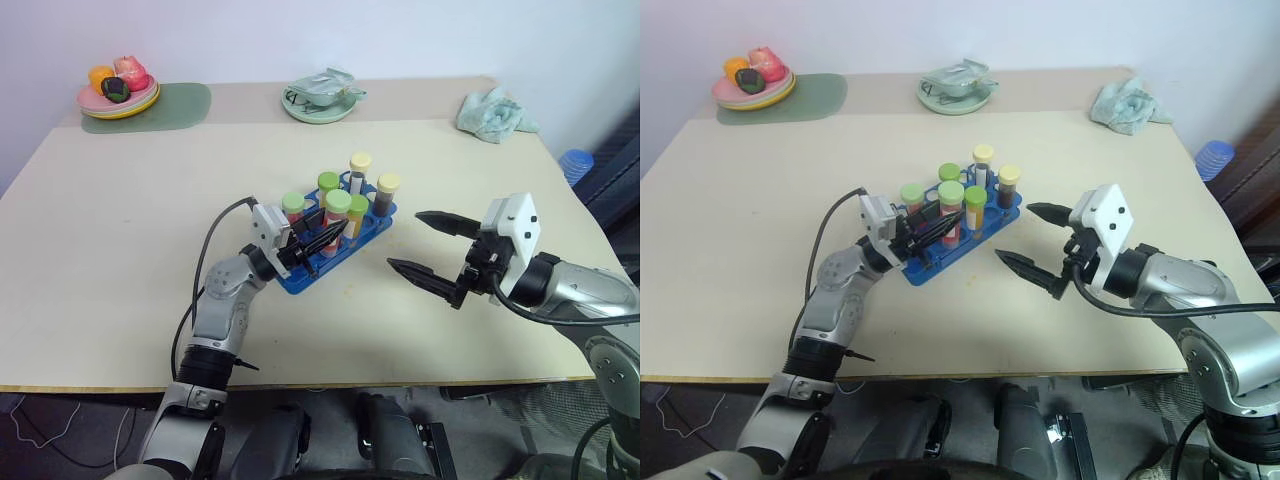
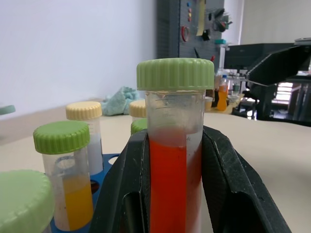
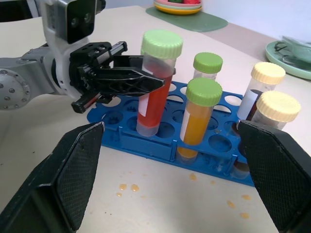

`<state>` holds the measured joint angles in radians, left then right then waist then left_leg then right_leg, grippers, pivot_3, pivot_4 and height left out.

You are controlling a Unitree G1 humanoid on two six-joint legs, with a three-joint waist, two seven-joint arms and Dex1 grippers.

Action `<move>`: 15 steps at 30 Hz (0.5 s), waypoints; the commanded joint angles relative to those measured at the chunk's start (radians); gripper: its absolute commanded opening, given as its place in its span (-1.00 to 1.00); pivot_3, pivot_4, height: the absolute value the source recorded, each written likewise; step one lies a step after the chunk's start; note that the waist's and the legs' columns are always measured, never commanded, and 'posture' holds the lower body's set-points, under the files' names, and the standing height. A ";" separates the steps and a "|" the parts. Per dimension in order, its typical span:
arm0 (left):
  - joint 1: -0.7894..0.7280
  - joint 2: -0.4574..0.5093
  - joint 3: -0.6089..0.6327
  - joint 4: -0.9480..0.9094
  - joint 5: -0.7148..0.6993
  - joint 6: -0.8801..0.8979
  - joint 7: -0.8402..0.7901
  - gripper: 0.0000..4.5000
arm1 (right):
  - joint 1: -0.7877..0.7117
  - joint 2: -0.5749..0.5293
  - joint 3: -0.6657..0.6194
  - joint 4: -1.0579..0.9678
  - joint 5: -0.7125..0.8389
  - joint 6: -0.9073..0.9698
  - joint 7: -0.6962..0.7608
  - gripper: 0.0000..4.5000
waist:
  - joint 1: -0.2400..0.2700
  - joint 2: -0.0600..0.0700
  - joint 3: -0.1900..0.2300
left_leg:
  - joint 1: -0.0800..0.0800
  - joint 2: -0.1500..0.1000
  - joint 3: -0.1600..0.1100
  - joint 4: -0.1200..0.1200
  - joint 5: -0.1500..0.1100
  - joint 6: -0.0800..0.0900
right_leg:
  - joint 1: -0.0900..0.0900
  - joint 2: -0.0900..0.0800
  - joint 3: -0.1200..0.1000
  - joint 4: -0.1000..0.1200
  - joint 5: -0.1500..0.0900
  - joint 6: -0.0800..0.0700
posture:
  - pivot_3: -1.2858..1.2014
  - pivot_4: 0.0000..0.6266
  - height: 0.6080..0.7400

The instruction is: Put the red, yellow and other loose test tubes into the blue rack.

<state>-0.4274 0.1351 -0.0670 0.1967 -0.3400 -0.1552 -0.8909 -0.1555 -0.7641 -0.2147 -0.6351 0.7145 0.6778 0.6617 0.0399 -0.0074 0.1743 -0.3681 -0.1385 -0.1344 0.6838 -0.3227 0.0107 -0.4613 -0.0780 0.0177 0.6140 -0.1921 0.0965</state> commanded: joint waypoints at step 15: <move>0.032 0.050 -0.002 -0.046 -0.021 0.062 0.005 -0.63 | 0.004 -0.003 -0.032 -0.035 0.016 -0.027 -0.006 1.00 | -0.001 0.000 0.000 | 0.000 0.000 0.000 0.000 0.000 0.000 | 0.000 0.000 0.000 0.000 0.000 0.000 | 0.03 -0.52 1.00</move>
<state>-0.4141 0.1745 -0.0649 0.1580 -0.3613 -0.1106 -0.8835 -0.1507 -0.7642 -0.2147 -0.6350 0.7201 0.6697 0.6566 0.0388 -0.0073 0.1739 -0.3676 -0.1385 -0.1344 0.6838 -0.3227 0.0108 -0.4611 -0.0778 0.0180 0.6142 -0.1921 0.0965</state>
